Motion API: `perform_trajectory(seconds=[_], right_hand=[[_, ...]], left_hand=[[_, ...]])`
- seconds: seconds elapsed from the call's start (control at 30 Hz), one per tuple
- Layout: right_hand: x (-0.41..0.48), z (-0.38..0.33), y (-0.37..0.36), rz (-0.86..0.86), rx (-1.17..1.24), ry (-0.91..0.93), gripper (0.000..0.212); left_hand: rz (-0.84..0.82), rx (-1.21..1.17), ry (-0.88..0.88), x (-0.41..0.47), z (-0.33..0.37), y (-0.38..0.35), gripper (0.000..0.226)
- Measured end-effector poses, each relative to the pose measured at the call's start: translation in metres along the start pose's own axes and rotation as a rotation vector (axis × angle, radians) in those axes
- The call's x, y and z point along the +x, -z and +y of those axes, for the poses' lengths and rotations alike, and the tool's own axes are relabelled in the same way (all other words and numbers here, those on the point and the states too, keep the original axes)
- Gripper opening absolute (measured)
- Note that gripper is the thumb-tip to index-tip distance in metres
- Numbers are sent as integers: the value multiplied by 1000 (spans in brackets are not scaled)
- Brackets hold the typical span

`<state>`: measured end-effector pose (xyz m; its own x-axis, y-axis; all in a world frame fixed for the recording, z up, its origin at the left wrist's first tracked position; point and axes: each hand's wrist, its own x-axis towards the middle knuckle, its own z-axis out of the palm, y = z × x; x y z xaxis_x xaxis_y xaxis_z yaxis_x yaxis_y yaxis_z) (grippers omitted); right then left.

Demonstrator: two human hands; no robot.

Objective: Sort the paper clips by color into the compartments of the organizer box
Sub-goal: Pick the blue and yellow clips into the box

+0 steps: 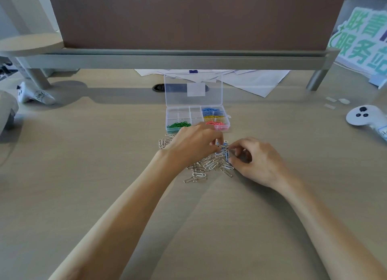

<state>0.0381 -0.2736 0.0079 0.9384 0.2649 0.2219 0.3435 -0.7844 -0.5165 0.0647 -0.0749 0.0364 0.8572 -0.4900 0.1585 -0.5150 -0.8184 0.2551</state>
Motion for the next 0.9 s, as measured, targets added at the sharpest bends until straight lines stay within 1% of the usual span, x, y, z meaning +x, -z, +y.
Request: perform_trajectory(seconds=[0.23,0.4,0.5,0.63,0.7,0.8,0.9], right_hand=[[1,-2,1,-4,3,-37,4],[2,-1,-1,30,-36,-57,12],[1,-3,-3,63,-46,-68,4],[0,-6,-5,48,-28,-70,11],[1,-7,-5,29,-12,-72,8],[2,-6,-5,6,14,-96,5],[1,-7,-6,12,26,-82,5]], left_hand=[[-43,36,5,0,2,1,15],[-51,71,17,-1,1,4,13],[-48,87,56,0,-3,5,13],[-16,128,72,0,-7,4,14],[3,104,63,0,-8,3,16],[-21,46,39,1,-5,2,21],[-32,31,9,1,-3,0,17]])
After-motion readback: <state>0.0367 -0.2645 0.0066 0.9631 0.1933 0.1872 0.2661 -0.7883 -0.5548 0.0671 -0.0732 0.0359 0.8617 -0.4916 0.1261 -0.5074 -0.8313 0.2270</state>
